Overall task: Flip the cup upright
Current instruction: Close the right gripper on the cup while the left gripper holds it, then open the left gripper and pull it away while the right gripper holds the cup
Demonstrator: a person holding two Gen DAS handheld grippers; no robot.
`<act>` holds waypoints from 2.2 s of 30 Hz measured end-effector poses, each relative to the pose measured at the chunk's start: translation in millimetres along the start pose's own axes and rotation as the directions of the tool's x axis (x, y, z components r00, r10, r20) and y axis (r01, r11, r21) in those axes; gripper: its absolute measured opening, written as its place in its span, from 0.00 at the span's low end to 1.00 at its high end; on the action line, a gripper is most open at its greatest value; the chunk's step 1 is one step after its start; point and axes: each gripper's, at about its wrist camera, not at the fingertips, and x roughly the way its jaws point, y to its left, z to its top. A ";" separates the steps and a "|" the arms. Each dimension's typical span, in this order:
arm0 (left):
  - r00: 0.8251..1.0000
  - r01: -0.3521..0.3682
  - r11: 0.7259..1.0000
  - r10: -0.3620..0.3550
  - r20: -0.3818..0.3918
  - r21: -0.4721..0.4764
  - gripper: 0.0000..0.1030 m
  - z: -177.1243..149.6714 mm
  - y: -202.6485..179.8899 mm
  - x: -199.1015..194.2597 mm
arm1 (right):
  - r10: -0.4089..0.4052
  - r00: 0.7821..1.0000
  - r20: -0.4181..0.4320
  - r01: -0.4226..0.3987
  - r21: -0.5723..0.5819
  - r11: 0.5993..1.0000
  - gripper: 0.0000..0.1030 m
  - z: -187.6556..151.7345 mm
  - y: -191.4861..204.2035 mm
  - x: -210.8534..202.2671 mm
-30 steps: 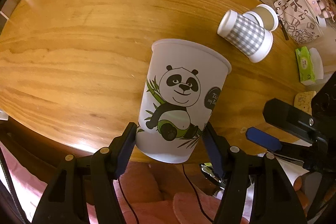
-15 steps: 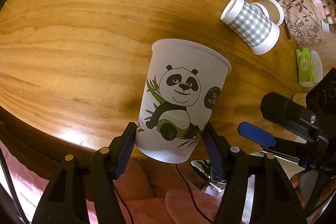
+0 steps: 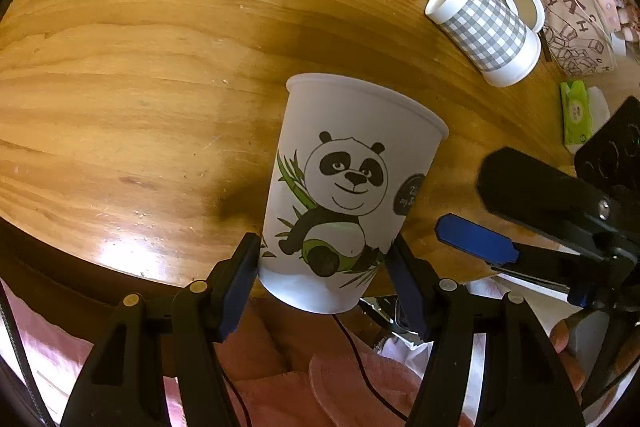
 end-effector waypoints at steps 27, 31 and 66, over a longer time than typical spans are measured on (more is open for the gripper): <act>0.998 0.055 0.992 -0.054 -0.013 0.110 0.76 -5.2 16.3 -13.7 | -0.130 0.991 -0.010 0.130 -0.039 0.991 0.87 -2.5 19.2 30.7; 0.999 0.014 0.988 -0.019 0.026 0.154 0.76 -11.0 4.0 -21.5 | -0.154 0.988 0.010 0.155 -0.048 0.987 0.87 -3.2 23.8 33.4; 0.871 -0.324 0.930 0.220 0.440 0.175 0.77 -62.3 -6.3 -89.1 | -0.133 0.935 0.329 0.246 -0.331 0.911 0.63 -42.9 61.4 9.6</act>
